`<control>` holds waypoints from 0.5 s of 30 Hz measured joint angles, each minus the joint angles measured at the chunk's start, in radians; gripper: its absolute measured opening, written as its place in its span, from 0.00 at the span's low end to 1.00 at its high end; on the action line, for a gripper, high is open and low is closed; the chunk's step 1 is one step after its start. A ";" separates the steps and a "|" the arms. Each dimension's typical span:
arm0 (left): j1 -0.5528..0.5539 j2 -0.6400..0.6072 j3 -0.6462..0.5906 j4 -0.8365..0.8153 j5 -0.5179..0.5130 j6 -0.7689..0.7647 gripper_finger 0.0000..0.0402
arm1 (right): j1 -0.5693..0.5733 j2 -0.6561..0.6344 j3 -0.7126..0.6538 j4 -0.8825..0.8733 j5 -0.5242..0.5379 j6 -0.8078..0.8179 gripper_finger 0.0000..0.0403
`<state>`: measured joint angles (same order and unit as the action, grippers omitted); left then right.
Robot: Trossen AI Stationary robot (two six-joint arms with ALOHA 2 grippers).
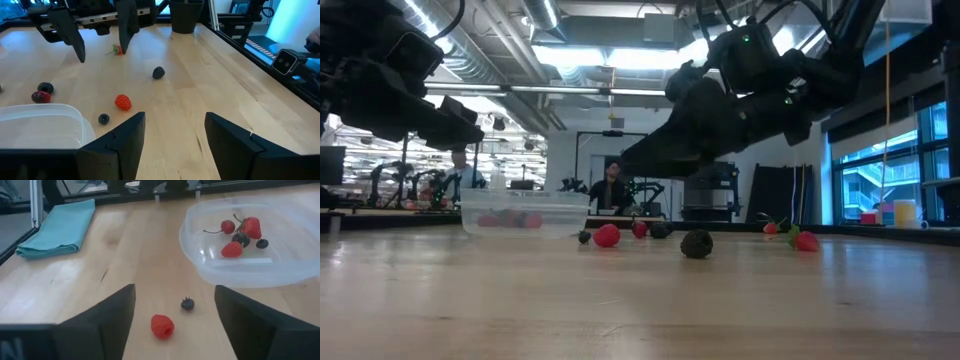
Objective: Pick and placing Produce into tupperware
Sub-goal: Put the raspberry into the transparent container
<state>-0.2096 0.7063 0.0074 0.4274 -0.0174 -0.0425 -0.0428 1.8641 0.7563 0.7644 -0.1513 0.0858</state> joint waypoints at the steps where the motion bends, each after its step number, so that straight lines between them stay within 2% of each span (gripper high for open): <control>1: 0.000 0.000 0.000 0.000 0.000 0.000 0.50 | 0.000 0.000 0.000 0.006 0.000 0.013 0.70; 11: 0.000 0.000 0.000 0.000 0.000 0.000 0.50 | 0.042 0.000 0.031 -0.019 0.002 -0.069 0.72; 15: 0.000 0.000 0.000 0.000 0.000 0.001 0.50 | 0.046 0.000 0.091 -0.106 0.003 -0.116 0.72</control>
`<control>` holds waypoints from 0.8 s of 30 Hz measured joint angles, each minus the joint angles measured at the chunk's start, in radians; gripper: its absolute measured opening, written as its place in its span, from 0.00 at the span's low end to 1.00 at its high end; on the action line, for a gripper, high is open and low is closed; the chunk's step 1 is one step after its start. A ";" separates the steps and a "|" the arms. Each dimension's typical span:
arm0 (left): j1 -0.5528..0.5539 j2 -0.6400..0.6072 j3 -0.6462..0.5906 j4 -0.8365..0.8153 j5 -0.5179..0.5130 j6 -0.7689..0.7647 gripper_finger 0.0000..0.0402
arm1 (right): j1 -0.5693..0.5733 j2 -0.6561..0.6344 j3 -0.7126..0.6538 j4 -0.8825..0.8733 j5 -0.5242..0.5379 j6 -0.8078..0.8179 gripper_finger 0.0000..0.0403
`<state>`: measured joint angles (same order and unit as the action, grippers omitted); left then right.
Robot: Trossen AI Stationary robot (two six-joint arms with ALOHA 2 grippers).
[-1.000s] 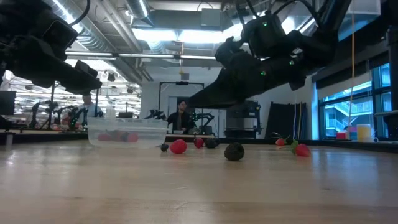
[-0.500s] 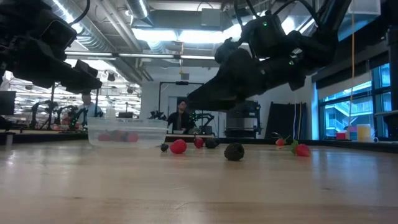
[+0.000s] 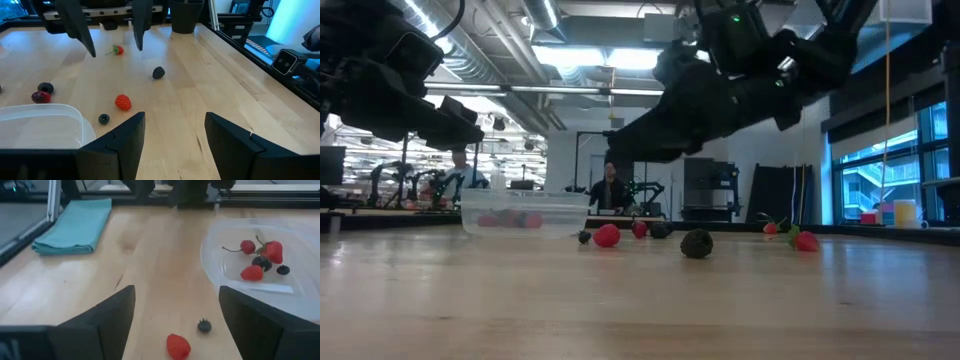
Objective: Pick and placing Produce into tupperware
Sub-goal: Put the raspberry into the transparent container
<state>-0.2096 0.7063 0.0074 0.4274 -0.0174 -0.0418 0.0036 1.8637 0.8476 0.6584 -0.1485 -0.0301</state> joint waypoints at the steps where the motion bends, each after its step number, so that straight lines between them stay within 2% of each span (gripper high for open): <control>1: 0.000 0.000 0.000 0.000 0.000 0.000 0.50 | 0.000 0.000 0.016 -0.036 0.000 -0.010 0.72; 4: 0.000 0.000 0.000 0.000 0.000 0.000 0.50 | 0.000 0.000 0.043 -0.110 0.000 -0.032 0.72; 8: 0.000 0.000 0.000 0.000 0.000 0.000 0.50 | 0.000 0.022 0.045 -0.099 0.000 -0.035 0.72; 16: 0.000 0.000 0.000 0.000 0.000 0.000 0.50 | 0.000 0.145 0.045 0.030 0.000 -0.035 0.72; 24: 0.000 0.000 0.000 0.000 0.000 0.034 0.50 | 0.000 0.198 0.045 0.058 -0.003 -0.036 0.68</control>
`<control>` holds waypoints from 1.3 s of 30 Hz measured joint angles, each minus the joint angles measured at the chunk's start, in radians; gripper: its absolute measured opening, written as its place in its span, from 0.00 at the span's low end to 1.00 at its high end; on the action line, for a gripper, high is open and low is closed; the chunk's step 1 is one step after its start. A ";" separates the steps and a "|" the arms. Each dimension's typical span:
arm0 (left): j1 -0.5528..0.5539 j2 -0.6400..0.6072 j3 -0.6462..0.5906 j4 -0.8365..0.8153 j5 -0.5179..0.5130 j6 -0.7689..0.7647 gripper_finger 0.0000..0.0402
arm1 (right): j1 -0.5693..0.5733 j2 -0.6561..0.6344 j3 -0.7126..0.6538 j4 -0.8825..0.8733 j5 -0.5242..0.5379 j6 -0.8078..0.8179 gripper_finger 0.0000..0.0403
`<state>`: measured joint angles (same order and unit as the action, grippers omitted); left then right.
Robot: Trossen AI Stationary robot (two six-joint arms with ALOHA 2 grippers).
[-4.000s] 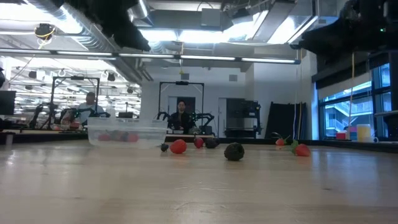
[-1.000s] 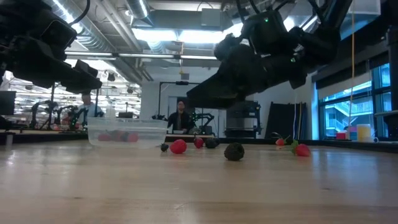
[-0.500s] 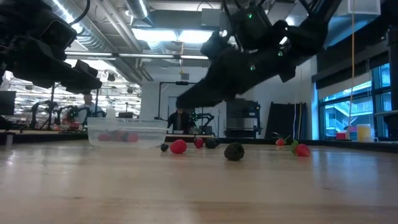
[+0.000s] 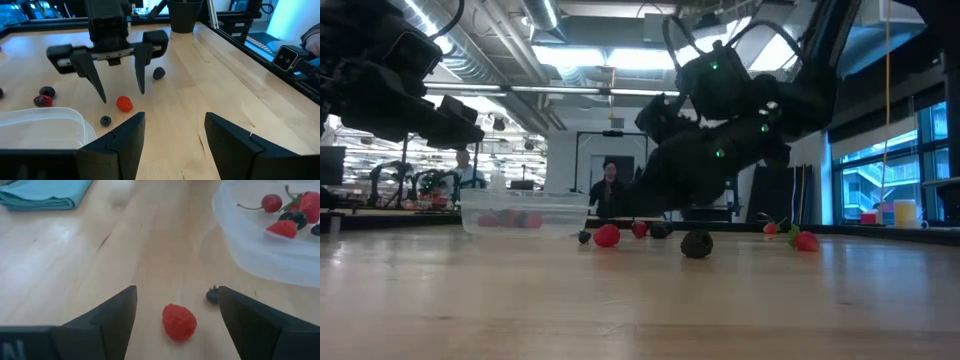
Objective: Pick and placing Produce into tupperware
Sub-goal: Put the raspberry into the transparent container
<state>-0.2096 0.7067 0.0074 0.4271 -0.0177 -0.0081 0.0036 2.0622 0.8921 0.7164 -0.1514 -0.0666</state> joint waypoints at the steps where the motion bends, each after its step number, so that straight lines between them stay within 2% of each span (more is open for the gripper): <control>1: 0.000 0.000 0.000 0.000 0.000 0.003 0.50 | 0.000 0.008 0.000 0.002 0.000 -0.001 0.67; 19: 0.000 0.000 0.000 0.000 0.000 -0.009 0.50 | -0.003 0.077 0.000 0.042 0.001 0.010 0.47; 31: 0.000 0.000 0.000 -0.002 0.000 -0.009 0.50 | -0.004 0.078 0.000 0.049 0.007 0.013 0.28; 39: 0.000 0.000 0.000 -0.025 0.000 -0.009 0.50 | -0.006 0.050 0.000 0.046 -0.001 0.039 0.28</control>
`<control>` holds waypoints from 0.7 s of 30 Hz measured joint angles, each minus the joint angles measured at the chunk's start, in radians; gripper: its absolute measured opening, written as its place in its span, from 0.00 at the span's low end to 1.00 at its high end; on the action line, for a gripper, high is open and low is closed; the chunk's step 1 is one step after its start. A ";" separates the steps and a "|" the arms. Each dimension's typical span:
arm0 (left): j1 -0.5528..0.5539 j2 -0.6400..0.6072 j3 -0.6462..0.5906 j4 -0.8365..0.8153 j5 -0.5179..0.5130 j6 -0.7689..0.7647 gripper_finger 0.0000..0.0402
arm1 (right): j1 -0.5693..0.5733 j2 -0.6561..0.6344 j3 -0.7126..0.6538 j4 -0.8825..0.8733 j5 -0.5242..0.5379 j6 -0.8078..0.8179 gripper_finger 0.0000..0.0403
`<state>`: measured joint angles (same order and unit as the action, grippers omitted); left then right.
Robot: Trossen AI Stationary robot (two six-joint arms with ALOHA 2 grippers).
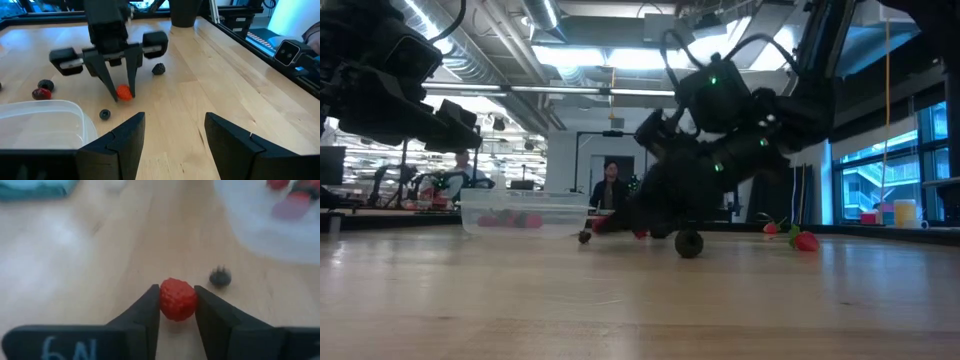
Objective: Pick and placing Produce into tupperware
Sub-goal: Put the raspberry into the transparent container
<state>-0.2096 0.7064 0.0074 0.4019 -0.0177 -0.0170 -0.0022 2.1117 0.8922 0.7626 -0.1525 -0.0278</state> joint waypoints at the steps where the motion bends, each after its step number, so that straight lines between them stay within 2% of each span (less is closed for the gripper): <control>1: 0.000 0.000 0.000 0.000 0.000 0.000 0.50 | -0.001 -0.011 0.002 0.002 -0.001 0.006 0.28; 5: 0.000 0.000 0.000 0.000 0.000 0.000 0.50 | -0.016 -0.039 0.026 -0.004 0.000 0.021 0.27; 8: 0.000 0.000 0.000 0.001 0.000 0.000 0.50 | -0.024 -0.059 0.083 -0.063 0.002 -0.028 0.27; 15: 0.000 0.000 0.000 0.004 0.000 -0.002 0.50 | -0.032 -0.063 0.348 -0.495 0.022 -0.192 0.27; 21: 0.000 0.000 0.000 0.004 0.000 -0.003 0.50 | -0.086 -0.060 0.514 -0.731 0.069 -0.217 0.27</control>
<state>-0.2096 0.7067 0.0074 0.4059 -0.0174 -0.0196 -0.0882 2.0521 1.4060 0.0314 -0.0837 -0.2447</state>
